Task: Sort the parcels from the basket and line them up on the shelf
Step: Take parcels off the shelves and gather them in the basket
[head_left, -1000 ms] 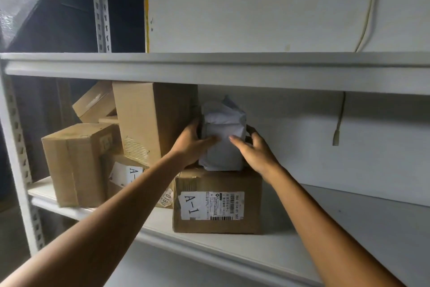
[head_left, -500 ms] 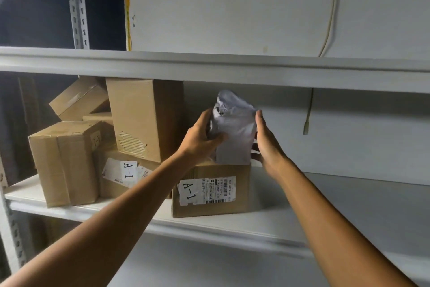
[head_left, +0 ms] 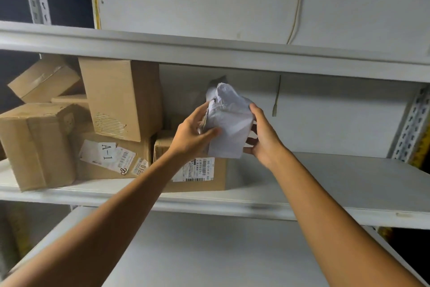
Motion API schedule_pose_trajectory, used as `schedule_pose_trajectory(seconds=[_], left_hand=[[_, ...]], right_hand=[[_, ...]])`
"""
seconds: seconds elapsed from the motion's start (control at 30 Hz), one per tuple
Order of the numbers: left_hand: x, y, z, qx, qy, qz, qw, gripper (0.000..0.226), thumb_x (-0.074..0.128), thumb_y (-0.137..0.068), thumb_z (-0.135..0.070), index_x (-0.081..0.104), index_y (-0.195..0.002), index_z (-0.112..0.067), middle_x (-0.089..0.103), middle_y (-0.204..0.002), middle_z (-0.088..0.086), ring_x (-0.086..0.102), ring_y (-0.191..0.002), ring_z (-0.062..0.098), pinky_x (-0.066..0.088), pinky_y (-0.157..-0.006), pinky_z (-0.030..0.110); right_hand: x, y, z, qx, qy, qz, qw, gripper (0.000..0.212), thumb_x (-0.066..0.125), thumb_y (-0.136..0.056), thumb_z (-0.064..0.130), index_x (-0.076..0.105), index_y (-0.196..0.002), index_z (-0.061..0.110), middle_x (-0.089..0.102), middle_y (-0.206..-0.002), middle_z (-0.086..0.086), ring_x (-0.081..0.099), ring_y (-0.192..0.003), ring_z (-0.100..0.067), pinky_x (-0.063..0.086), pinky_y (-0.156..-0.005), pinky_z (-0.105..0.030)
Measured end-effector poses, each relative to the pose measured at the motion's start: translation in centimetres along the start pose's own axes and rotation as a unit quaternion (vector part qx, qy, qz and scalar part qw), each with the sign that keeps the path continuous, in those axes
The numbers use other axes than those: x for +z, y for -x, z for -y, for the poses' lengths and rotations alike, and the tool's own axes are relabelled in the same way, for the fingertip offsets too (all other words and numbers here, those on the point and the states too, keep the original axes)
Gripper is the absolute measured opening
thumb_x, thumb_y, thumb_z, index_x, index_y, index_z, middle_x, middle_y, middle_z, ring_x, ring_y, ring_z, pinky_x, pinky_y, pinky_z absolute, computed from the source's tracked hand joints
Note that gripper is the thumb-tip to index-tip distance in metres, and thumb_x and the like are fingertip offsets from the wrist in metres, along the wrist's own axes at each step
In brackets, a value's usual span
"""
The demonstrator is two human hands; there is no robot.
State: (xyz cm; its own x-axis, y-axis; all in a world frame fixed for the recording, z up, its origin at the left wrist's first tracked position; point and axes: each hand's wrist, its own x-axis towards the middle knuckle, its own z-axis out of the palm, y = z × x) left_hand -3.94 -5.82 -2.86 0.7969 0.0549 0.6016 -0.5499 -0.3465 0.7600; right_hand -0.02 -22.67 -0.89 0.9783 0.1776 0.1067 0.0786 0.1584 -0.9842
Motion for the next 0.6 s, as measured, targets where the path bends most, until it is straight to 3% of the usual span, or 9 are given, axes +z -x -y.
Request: schedule_pose_trajectory(seconds=[0.1, 0.23, 0.33, 0.5, 0.6], left_hand=[[0.3, -0.2, 0.3, 0.000, -0.020, 0.013, 1.000, 0.065, 0.069, -0.086, -0.018, 0.040, -0.144, -0.031, 0.057, -0.133, -0.008, 0.058, -0.118, 0.014, 0.052, -0.094, 0.044], [1.7, -0.3, -0.1, 0.000, 0.010, 0.013, 1.000, 0.059, 0.063, -0.088, -0.036, 0.043, -0.143, -0.029, 0.057, -0.135, -0.005, 0.058, -0.119, 0.015, 0.054, -0.093, 0.041], [3.1, -0.5, -0.9, -0.015, 0.019, -0.026, 0.999, 0.047, 0.047, -0.097, -0.044, 0.051, -0.138, -0.022, 0.059, -0.132, -0.001, 0.058, -0.118, 0.016, 0.052, -0.096, 0.039], [6.3, -0.1, -1.8, 0.005, 0.003, -0.017, 1.000, 0.043, 0.046, -0.096, -0.044, 0.058, -0.130, -0.020, 0.065, -0.122, -0.006, 0.059, -0.112, 0.004, 0.049, -0.095, 0.025], [9.2, -0.1, -3.0, 0.002, 0.011, 0.007, 1.000, 0.040, 0.049, -0.095, -0.042, 0.060, -0.126, -0.019, 0.067, -0.115, -0.007, 0.061, -0.101, -0.004, 0.049, -0.086, 0.017]], right_hand=[[-0.7, 0.1, 0.1, 0.014, -0.028, 0.014, 0.999, 0.036, 0.043, -0.094, 0.052, 0.059, -0.110, 0.024, 0.061, -0.097, -0.004, 0.058, -0.097, -0.028, 0.053, -0.087, -0.047], [-2.2, 0.2, 0.0, -0.003, -0.058, 0.027, 0.998, 0.027, 0.038, -0.097, 0.037, 0.060, -0.095, 0.021, 0.062, -0.091, -0.004, 0.058, -0.091, -0.027, 0.054, -0.084, -0.049], [-3.5, 0.3, -0.2, -0.013, -0.060, 0.021, 0.998, 0.026, 0.037, -0.097, 0.032, 0.060, -0.094, 0.019, 0.062, -0.091, -0.002, 0.058, -0.087, -0.024, 0.054, -0.085, -0.048], [-6.9, 1.3, -0.5, -0.025, -0.054, 0.001, 0.998, 0.026, 0.036, -0.098, 0.029, 0.060, -0.100, 0.018, 0.062, -0.096, -0.003, 0.060, -0.089, -0.025, 0.056, -0.078, -0.044], [-9.9, 2.5, -0.1, -0.041, -0.060, -0.020, 0.997, 0.026, 0.036, -0.098, 0.026, 0.060, -0.098, 0.016, 0.059, -0.089, -0.002, 0.057, -0.078, -0.022, 0.055, -0.077, -0.044]])
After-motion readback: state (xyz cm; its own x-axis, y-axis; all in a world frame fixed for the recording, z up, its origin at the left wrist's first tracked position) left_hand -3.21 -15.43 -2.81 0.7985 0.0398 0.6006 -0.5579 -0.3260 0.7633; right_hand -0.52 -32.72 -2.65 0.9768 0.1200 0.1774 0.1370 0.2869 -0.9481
